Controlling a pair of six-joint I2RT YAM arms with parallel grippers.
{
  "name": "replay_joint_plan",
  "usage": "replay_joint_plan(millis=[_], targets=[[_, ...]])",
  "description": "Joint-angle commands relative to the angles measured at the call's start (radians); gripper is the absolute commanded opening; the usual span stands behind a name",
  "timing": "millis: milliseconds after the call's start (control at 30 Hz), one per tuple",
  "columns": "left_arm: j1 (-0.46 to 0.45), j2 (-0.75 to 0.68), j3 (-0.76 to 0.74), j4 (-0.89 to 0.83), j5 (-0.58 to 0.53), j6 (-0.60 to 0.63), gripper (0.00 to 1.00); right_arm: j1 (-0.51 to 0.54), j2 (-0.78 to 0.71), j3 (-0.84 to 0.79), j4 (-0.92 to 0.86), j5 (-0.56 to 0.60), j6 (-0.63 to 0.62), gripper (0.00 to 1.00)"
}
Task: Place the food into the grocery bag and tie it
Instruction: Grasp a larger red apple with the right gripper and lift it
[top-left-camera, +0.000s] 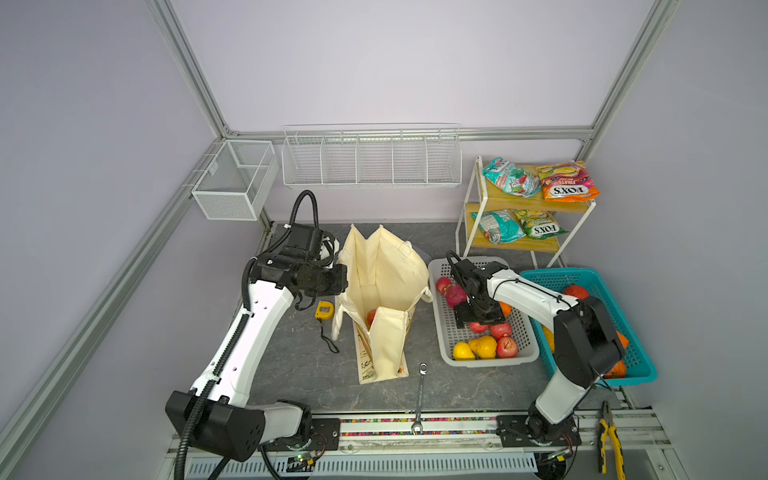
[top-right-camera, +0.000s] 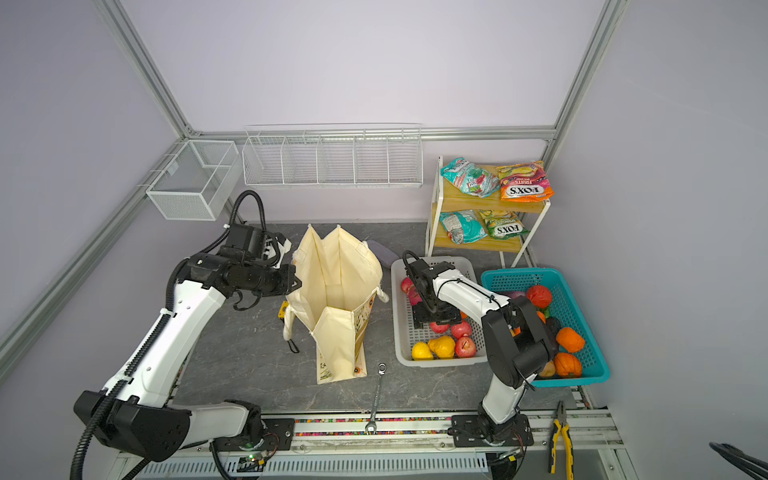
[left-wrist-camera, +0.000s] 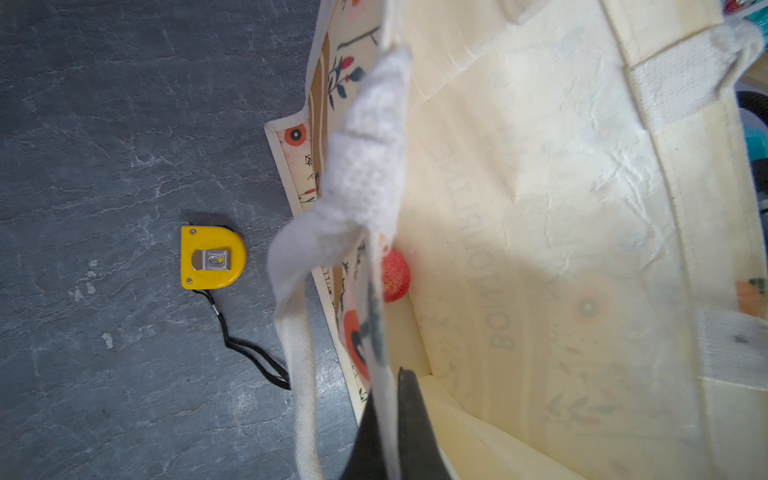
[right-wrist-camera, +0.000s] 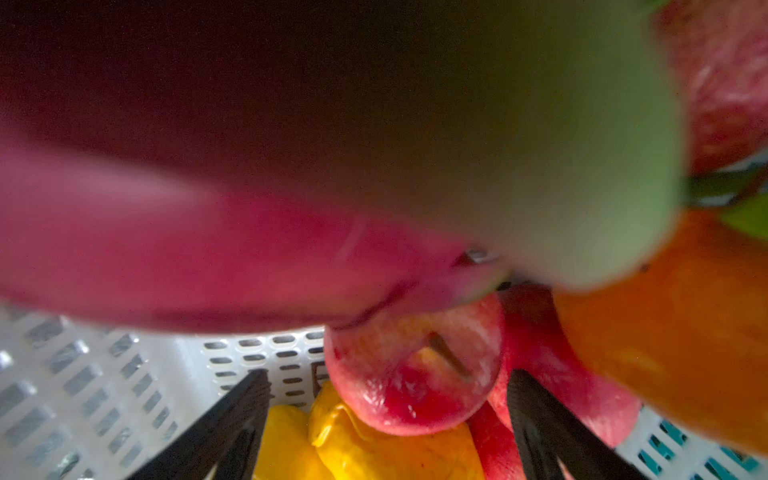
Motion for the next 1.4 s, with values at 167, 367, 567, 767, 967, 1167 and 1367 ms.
replay_joint_plan(millis=[167, 367, 567, 767, 967, 1167, 1367], targets=[[-0.004, 0.006, 0.036, -0.004, 0.001, 0.020, 0.00, -0.022, 0.043, 0.023, 0.009, 0.013, -0.012, 0.87], [-0.004, 0.001, 0.036, -0.008, -0.001, 0.022, 0.00, -0.026, 0.065, 0.024, 0.026, 0.004, -0.002, 0.82], [-0.004, -0.007, 0.031, -0.014, -0.005, 0.020, 0.00, -0.026, 0.068, 0.026, 0.028, -0.004, 0.000, 0.74], [-0.004, -0.015, 0.024, -0.010, -0.008, 0.018, 0.00, -0.027, 0.059, 0.017, 0.018, -0.001, 0.001, 0.69], [-0.004, -0.024, 0.015, -0.007, -0.006, 0.013, 0.00, -0.028, 0.041, 0.023, -0.001, 0.001, 0.001, 0.63], [-0.004, -0.034, 0.008, -0.011, -0.016, 0.019, 0.00, -0.028, -0.026, 0.055, -0.048, -0.016, 0.031, 0.58], [-0.004, -0.036, 0.008, -0.008, -0.024, 0.029, 0.00, -0.028, -0.132, 0.112, -0.112, -0.018, 0.069, 0.57]])
